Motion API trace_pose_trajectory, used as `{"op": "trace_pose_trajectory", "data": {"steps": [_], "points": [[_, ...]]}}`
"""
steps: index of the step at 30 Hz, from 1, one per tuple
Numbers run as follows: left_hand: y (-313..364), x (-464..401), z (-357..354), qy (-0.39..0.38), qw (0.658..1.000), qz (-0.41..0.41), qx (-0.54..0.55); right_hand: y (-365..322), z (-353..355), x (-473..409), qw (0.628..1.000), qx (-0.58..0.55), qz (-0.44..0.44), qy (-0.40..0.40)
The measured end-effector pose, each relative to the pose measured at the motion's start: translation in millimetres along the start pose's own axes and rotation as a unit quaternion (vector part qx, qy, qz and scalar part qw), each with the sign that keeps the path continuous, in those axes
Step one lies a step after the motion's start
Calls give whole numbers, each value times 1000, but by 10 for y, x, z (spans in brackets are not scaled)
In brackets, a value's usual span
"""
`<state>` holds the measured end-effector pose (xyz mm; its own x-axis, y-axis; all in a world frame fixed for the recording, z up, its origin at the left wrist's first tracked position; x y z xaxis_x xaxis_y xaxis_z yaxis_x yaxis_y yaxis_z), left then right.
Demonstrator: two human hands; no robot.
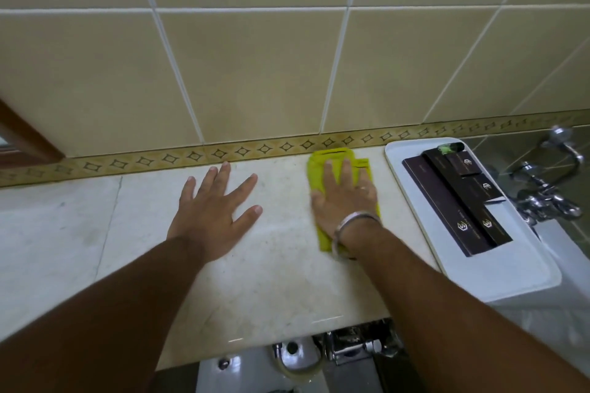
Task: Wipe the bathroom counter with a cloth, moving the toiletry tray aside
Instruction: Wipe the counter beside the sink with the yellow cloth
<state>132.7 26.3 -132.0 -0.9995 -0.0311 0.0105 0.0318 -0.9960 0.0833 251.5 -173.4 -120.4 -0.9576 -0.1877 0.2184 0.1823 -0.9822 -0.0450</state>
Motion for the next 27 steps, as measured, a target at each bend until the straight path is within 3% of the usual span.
{"op": "trace_pose_trajectory", "data": {"steps": [2,4,7,9,11,12,15,17,20,24,26,27], "points": [[3,2,11,3,1000,1,0,-185,-150,488,992,4,125,10],[13,-2,21,1,1000,-4,0,52,-194,899,986,-16,159,39],[27,5,18,-6,1000,-2,-1,566,-189,822,999,-28,7,46],[24,-9,26,-4,1000,0,-1,548,-141,553,995,-52,-86,24],[24,-13,20,-3,1000,1,-1,268,-103,335,992,-68,-110,-3],[31,-31,8,-5,1000,2,1,98,-97,301,996,-54,-76,-3],[6,-23,-17,-11,1000,18,-6,-212,-238,622,990,7,140,-18],[13,0,1,-25,999,20,-9,-11,-288,798,981,28,191,-18],[127,31,43,-46,999,6,9,576,-224,508,994,82,77,-10],[-254,428,292,-9,999,40,36,589,-52,250,995,-7,-89,-47],[-617,716,420,-4,997,78,1,220,-44,320,996,17,-75,-46],[-822,866,478,-5,995,99,-21,-32,-62,408,998,47,-13,-29]]}}
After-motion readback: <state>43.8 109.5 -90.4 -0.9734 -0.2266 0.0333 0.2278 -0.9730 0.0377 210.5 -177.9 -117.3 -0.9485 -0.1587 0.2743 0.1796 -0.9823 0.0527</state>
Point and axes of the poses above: each hand's wrist, its own x-axis away from the middle knuckle, its own z-axis out of the back of the hand, y = z × x, the point moved 8 cm from there along -x, towards the middle knuckle, and after that the axes turned 13 degrees about -z, right-handed, at the moved point
